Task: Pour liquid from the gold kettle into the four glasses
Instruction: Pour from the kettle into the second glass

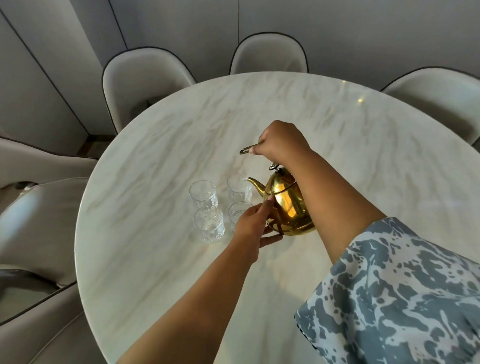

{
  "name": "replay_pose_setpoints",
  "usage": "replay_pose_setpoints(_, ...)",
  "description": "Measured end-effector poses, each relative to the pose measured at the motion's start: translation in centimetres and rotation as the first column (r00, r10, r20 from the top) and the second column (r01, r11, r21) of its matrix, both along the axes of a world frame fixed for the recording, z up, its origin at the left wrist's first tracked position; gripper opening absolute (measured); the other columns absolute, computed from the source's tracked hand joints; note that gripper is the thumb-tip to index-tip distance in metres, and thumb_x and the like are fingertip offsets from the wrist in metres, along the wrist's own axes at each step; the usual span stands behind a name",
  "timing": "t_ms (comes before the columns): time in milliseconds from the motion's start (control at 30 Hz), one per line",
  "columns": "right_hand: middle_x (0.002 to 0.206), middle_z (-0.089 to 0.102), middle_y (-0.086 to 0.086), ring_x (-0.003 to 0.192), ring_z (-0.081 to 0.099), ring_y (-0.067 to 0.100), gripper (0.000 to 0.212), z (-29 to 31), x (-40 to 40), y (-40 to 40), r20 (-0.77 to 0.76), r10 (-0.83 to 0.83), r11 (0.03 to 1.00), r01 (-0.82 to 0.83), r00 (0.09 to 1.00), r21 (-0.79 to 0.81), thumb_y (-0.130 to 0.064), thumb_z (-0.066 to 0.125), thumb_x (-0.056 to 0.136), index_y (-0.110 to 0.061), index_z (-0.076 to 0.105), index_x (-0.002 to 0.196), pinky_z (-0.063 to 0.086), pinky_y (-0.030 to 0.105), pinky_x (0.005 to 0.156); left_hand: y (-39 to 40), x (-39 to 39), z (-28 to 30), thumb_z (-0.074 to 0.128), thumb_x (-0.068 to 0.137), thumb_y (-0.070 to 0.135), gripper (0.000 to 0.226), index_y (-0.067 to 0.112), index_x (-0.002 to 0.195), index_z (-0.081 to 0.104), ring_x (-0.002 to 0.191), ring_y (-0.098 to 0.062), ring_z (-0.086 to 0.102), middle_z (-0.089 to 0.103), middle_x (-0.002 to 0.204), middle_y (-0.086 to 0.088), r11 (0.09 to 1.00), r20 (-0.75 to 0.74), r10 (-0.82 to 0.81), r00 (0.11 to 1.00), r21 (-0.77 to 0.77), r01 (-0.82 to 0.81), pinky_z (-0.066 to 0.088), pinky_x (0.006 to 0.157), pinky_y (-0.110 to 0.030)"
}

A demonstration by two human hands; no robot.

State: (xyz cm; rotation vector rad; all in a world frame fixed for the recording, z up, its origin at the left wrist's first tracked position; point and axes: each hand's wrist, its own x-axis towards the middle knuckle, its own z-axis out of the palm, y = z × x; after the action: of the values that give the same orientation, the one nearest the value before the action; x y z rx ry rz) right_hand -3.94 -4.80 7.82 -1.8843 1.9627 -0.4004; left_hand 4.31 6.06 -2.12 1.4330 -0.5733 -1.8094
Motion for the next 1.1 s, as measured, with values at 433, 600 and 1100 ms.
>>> replay_pose_setpoints(433, 0.055, 0.053, 0.001, 0.046, 0.052, 0.016, 0.031, -0.30, 0.17, -0.38, -0.035, -0.009, 1.000, 0.010, 0.999, 0.015, -0.038, 0.070, 0.082, -0.008, 0.068, 0.081, 0.033, 0.021, 0.047, 0.17, 0.17, -0.20, 0.067, 0.088, 0.046, 0.030, 0.018, 0.097, 0.064, 0.105, -0.032, 0.069, 0.067, 0.098, -0.003, 1.000, -0.001, -0.009, 1.000, 0.004, 0.009, 0.063, 0.076, -0.042)
replay_pose_setpoints(600, 0.054, 0.051, 0.001, 0.046, 0.049, 0.016, 0.031, -0.36, 0.01, -0.48, -0.045, -0.009, 1.000, 0.009, 0.999, 0.005, -0.038, 0.070, 0.082, -0.009, 0.062, 0.075, 0.031, 0.021, 0.047, 0.11, 0.15, -0.18, 0.069, 0.087, 0.047, 0.036, 0.015, 0.104, 0.064, 0.108, -0.034, 0.068, 0.066, 0.104, -0.005, 1.000, 0.004, -0.005, 1.000, 0.013, 0.005, 0.063, 0.075, -0.043)
replay_pose_setpoints(1100, 0.051, 0.043, 0.001, 0.044, 0.043, 0.017, 0.042, -0.17, -0.07, -0.29, -0.046, -0.014, 1.000, 0.015, 0.999, 0.023, -0.037, 0.072, 0.081, -0.011, 0.047, 0.060, 0.028, 0.022, 0.046, 0.19, 0.31, -0.24, 0.069, 0.087, 0.048, 0.049, 0.009, 0.116, 0.062, 0.109, -0.035, 0.068, 0.067, 0.114, -0.013, 1.000, 0.012, -0.021, 1.000, 0.021, 0.020, 0.064, 0.073, -0.043)
